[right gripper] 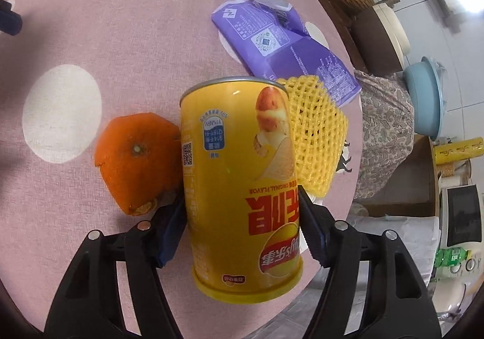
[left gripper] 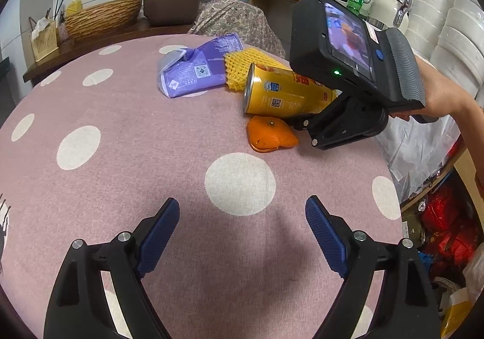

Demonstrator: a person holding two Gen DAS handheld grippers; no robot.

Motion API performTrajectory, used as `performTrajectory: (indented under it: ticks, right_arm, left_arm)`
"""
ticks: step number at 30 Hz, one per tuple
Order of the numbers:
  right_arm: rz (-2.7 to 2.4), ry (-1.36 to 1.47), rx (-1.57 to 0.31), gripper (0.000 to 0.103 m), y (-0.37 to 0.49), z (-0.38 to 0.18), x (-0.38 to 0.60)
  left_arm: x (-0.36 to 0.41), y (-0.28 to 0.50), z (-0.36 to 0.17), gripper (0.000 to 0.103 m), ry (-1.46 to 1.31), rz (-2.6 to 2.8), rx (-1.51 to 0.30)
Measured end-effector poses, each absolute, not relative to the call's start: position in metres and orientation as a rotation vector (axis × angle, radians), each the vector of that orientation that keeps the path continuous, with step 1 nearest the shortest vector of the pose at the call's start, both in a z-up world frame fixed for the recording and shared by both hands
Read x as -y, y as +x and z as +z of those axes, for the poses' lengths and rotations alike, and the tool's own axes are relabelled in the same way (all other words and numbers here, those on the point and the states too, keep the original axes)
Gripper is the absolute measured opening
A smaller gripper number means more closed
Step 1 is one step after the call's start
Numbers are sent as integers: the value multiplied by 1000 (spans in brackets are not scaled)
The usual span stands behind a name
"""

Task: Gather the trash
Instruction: 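Grasp the yellow chip can with the right tool while the left tool grasps the orange peel, then carry the chip can and orange peel over the black bin with both tools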

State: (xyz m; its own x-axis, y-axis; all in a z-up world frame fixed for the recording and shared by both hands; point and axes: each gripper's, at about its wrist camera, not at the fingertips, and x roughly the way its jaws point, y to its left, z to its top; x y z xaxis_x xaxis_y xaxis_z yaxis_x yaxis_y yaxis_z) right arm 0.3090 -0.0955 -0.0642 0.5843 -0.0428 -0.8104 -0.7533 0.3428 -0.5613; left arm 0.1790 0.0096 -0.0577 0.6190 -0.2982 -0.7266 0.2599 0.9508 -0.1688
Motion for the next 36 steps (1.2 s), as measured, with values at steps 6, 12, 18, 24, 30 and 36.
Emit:
performTrajectory:
  ticks: [6,12,18,24,30,36]
  right_arm:
    - [550,-972,-815,67,296,-47,115]
    - [521,-778,-793,66,281,-32,153]
    - [481,-583,-802,66,268,-25,196]
    - [461,-477,-784,67,253,-25,225]
    - [446,-417,-753,67,240,-26,237]
    - [435,-329,-747,67,238,-31,243]
  left_arm:
    - [0,194,-56,84,-8,-334,-852]
    - [22,221,-51,84,4,-393,-872]
    - [59,251,-61,83,88,-396,-921]
    - [73,268,-69,69,126,-362,-943]
    - [75,271,-74,46,133,-339,-950]
    - [77,266,-74,32,144,-320,-928]
